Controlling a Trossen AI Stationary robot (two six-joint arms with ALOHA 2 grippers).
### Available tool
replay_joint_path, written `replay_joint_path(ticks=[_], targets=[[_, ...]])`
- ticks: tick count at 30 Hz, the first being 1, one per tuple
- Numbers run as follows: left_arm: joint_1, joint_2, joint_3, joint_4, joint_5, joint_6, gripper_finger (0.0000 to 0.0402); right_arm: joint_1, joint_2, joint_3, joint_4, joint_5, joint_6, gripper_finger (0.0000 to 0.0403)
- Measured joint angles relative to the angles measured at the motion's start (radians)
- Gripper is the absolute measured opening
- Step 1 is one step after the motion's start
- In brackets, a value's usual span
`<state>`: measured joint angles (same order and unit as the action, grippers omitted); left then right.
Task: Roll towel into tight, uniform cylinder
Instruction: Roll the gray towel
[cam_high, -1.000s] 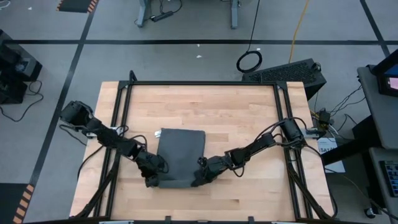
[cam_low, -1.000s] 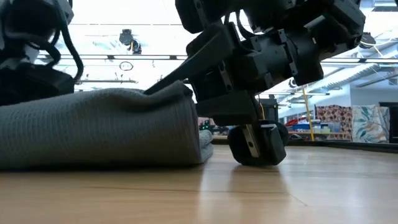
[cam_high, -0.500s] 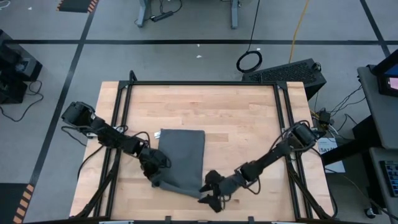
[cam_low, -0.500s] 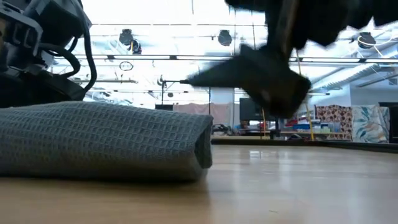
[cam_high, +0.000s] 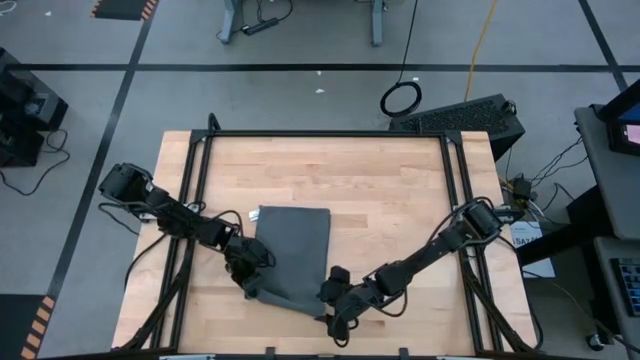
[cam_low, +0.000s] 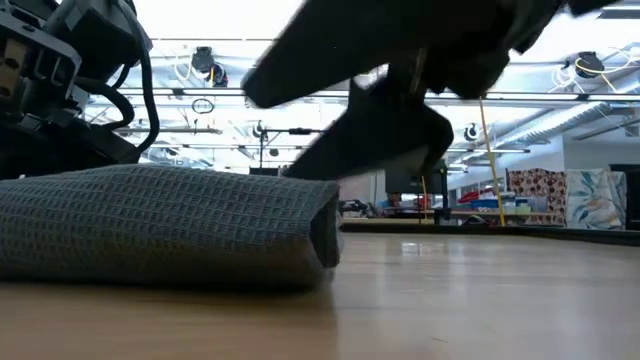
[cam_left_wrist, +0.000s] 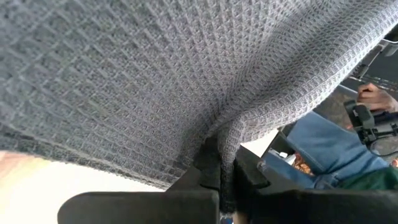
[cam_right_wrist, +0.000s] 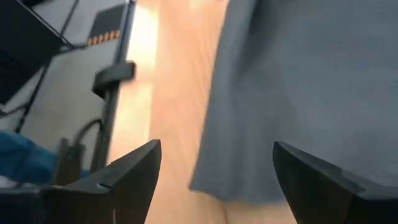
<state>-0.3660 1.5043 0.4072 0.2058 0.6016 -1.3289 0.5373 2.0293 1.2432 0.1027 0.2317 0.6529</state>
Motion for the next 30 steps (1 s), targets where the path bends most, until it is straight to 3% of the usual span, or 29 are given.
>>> replay_joint_path(ticks=[7, 11, 17, 25, 27, 30], targets=[[0.0, 0.0, 0.0, -0.002, -0.004, 0.001, 0.0007, 0.0, 0.021, 0.0, -0.003, 0.005, -0.038, 0.0295], [0.0, 0.0, -0.001, 0.0, -0.008, -0.001, 0.0007, -0.009, 0.053, -0.001, 0.056, -0.023, -0.054, 0.0268], [0.0, 0.0, -0.001, 0.002, -0.011, -0.002, 0.0007, -0.023, 0.105, 0.001, 0.127, -0.054, 0.011, 0.0188], [0.0, 0.0, -0.002, 0.01, -0.011, -0.003, 0.0034, -0.044, 0.103, 0.001, 0.13, -0.057, 0.067, 0.0028], [0.0, -0.002, -0.002, 0.012, -0.011, -0.015, 0.0048, -0.053, 0.103, 0.001, 0.131, -0.08, 0.108, 0.0009], [-0.003, -0.029, -0.005, 0.01, -0.017, -0.02, 0.0068, -0.061, 0.103, 0.001, 0.114, -0.106, 0.169, 0.0012]])
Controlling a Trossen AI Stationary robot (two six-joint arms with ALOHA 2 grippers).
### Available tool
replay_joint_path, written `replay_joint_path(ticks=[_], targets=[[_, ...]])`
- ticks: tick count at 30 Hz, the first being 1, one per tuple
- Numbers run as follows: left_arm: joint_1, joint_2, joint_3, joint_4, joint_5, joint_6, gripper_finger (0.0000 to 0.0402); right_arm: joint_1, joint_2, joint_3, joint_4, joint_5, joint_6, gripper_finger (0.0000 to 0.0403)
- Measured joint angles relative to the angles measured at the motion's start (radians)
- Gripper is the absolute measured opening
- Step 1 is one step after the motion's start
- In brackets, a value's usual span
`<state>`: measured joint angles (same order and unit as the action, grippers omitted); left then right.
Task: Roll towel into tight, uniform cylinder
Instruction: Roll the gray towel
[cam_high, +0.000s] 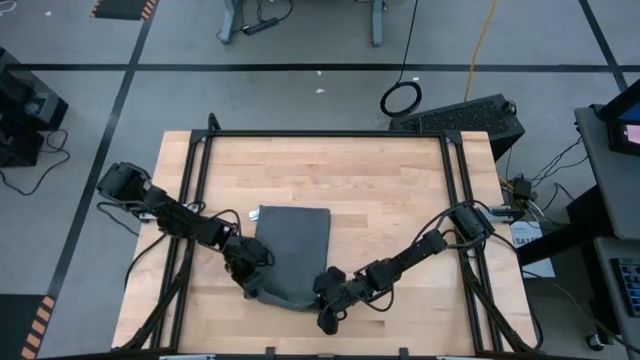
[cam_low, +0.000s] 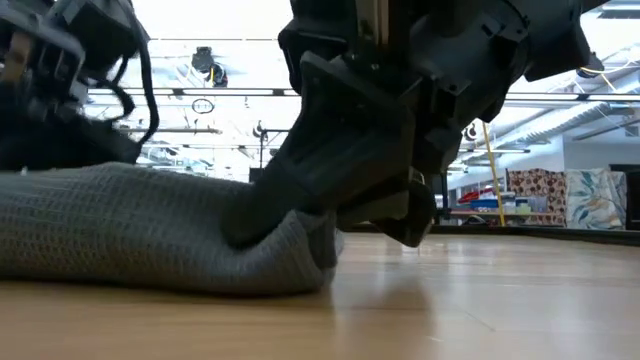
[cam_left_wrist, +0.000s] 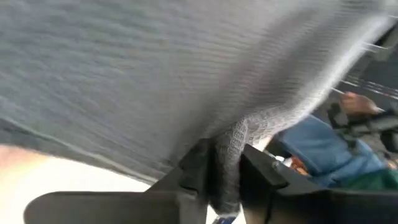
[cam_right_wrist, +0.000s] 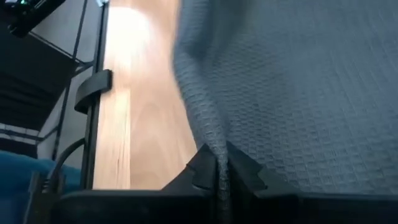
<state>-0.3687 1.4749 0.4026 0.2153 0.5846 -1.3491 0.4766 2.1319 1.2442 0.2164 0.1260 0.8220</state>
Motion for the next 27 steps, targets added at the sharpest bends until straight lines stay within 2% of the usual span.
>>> replay_joint_path(ticks=[9, 13, 15, 20, 23, 27], targets=[[0.0, -0.244, 0.001, -0.054, -0.002, 0.024, 0.0141, -0.004, 0.0, 0.0, -0.064, -0.029, 0.113, 0.0002], [-0.003, -0.37, 0.002, -0.099, -0.018, 0.115, 0.0174, -0.008, 0.0, 0.0, -0.07, -0.051, 0.148, 0.0002], [-0.01, -0.438, 0.002, -0.113, -0.064, 0.162, 0.0184, -0.011, 0.0, 0.0, -0.07, -0.061, 0.168, 0.0001], [-0.073, -0.55, 0.022, -0.124, -0.268, 0.309, 0.0187, -0.032, -0.002, 0.0, -0.066, -0.109, 0.236, 0.0001], [-0.161, -0.56, 0.049, -0.155, -0.377, 0.409, 0.0187, -0.047, -0.002, 0.0, -0.064, -0.142, 0.267, 0.0001], [-0.287, -0.516, 0.049, -0.191, -0.517, 0.458, 0.0194, -0.072, -0.002, 0.0, -0.058, -0.201, 0.311, 0.0]])
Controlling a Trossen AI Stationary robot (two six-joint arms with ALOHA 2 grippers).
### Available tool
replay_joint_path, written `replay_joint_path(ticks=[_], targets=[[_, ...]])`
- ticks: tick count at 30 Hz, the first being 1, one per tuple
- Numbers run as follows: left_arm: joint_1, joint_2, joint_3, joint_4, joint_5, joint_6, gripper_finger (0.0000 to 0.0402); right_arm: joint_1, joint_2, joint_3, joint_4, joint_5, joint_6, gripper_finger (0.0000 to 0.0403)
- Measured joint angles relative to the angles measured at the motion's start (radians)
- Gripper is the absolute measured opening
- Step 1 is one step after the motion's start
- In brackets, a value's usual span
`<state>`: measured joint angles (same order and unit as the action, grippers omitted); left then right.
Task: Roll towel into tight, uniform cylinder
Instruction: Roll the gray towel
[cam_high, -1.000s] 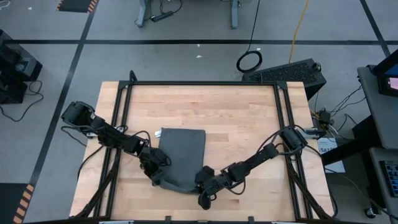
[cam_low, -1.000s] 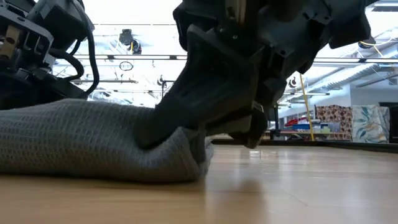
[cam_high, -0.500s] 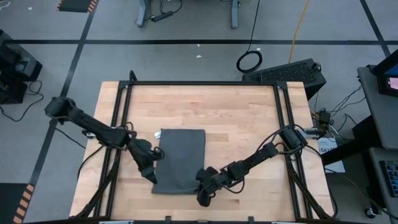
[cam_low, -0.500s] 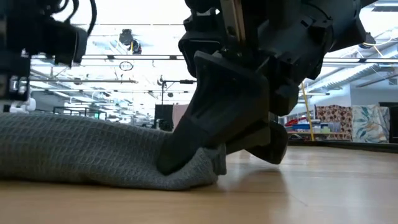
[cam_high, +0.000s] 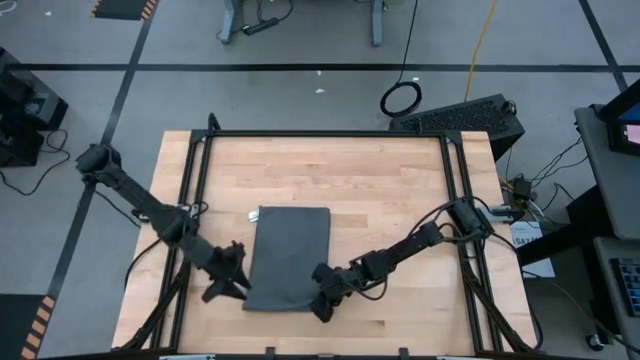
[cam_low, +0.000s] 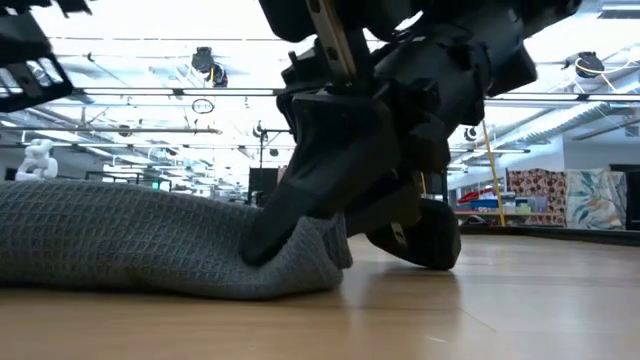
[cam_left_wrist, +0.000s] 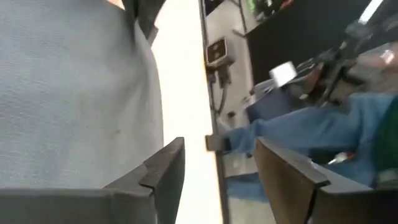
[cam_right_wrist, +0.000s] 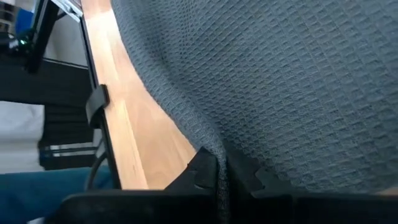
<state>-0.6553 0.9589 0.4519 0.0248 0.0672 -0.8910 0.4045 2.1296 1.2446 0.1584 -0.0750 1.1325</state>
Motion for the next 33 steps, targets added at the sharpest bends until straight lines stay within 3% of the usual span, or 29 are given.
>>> replay_joint_path(ticks=[7, 11, 15, 26, 30, 33], targets=[[-0.155, 0.119, 0.001, 0.199, -0.199, 0.044, 0.0259, -0.043, 0.0, 0.0, 0.036, -0.113, 0.032, 0.0], [-0.208, 0.207, 0.001, 0.201, -0.277, 0.061, 0.0298, -0.069, 0.0, 0.0, 0.096, -0.18, 0.059, 0.0], [-0.242, 0.293, 0.007, 0.192, -0.365, 0.071, 0.0307, -0.092, 0.0, 0.0, 0.169, -0.235, 0.078, 0.0], [-0.256, 0.439, 0.071, 0.071, -0.415, 0.106, 0.0304, -0.117, 0.001, -0.001, 0.223, -0.347, 0.113, 0.0], [-0.251, 0.457, 0.071, 0.07, -0.416, 0.093, 0.0266, -0.118, 0.001, -0.001, 0.241, -0.35, 0.113, 0.0], [-0.252, 0.467, 0.071, 0.071, -0.416, 0.111, 0.021, -0.118, 0.001, -0.001, 0.237, -0.349, 0.111, 0.0]])
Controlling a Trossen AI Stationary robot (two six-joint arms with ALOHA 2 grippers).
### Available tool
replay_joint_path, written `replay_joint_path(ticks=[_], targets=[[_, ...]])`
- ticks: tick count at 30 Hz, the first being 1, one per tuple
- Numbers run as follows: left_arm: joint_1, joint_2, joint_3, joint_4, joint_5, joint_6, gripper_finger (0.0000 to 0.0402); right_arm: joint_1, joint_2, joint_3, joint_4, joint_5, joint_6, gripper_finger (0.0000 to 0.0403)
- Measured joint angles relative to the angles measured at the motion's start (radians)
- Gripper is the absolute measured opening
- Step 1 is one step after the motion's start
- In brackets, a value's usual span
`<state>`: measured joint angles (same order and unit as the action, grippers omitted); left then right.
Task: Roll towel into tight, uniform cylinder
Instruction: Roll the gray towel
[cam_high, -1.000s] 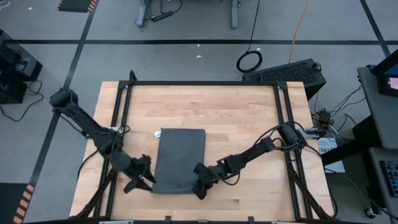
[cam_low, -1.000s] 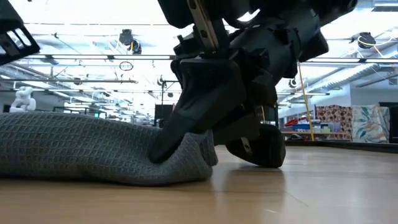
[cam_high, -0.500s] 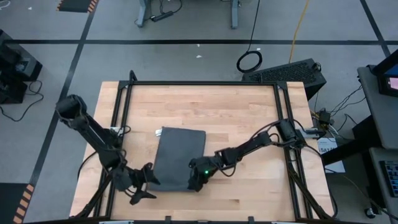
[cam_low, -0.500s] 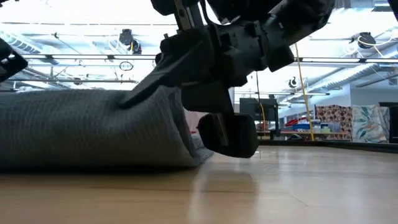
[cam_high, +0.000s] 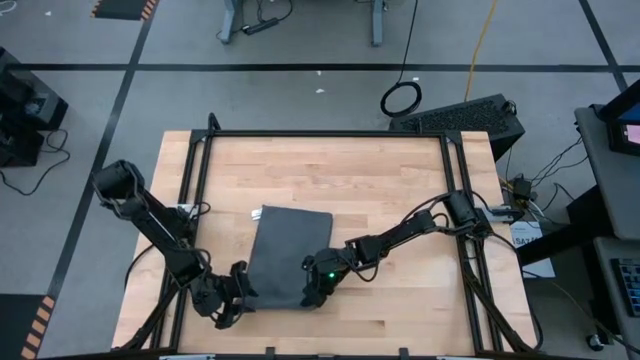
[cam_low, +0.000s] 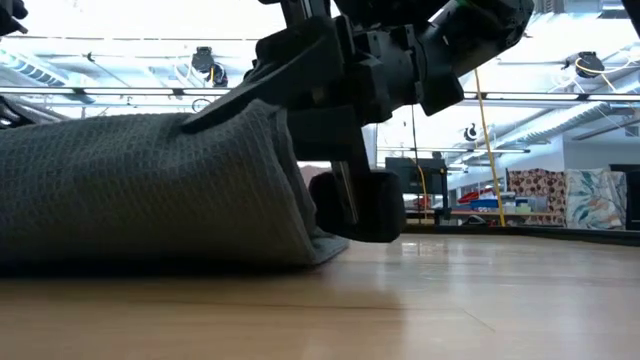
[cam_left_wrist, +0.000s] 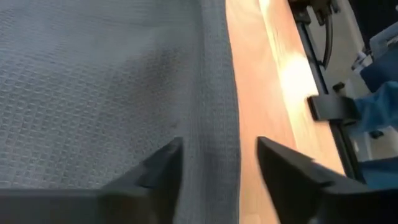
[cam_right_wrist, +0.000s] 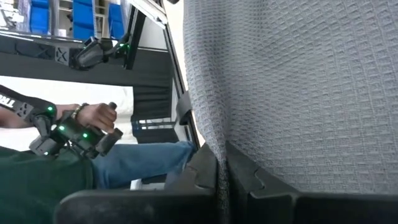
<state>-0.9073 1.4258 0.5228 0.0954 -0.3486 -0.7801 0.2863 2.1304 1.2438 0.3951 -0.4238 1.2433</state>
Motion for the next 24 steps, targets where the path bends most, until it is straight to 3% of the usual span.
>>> replay_joint_path(ticks=[6, 9, 13, 21, 24], targets=[[0.0, 0.033, 0.0, 0.01, 0.055, 0.027, 0.0063, 0.0, 0.0, 0.0, -0.015, 0.002, -0.019, 0.0], [0.0, 0.034, 0.0, 0.049, 0.077, 0.039, 0.0038, 0.0, 0.0, 0.0, -0.025, 0.001, -0.023, 0.0], [-0.002, 0.031, 0.0, 0.065, 0.09, 0.001, 0.0073, 0.001, 0.0, 0.0, -0.028, -0.001, -0.025, 0.0], [-0.005, 0.037, 0.0, 0.043, 0.027, 0.003, 0.0224, 0.0, 0.0, 0.0, -0.031, -0.001, -0.028, 0.0], [0.001, 0.068, 0.0, 0.05, 0.07, 0.039, 0.0237, 0.0, 0.0, 0.0, -0.031, 0.002, -0.029, 0.0]])
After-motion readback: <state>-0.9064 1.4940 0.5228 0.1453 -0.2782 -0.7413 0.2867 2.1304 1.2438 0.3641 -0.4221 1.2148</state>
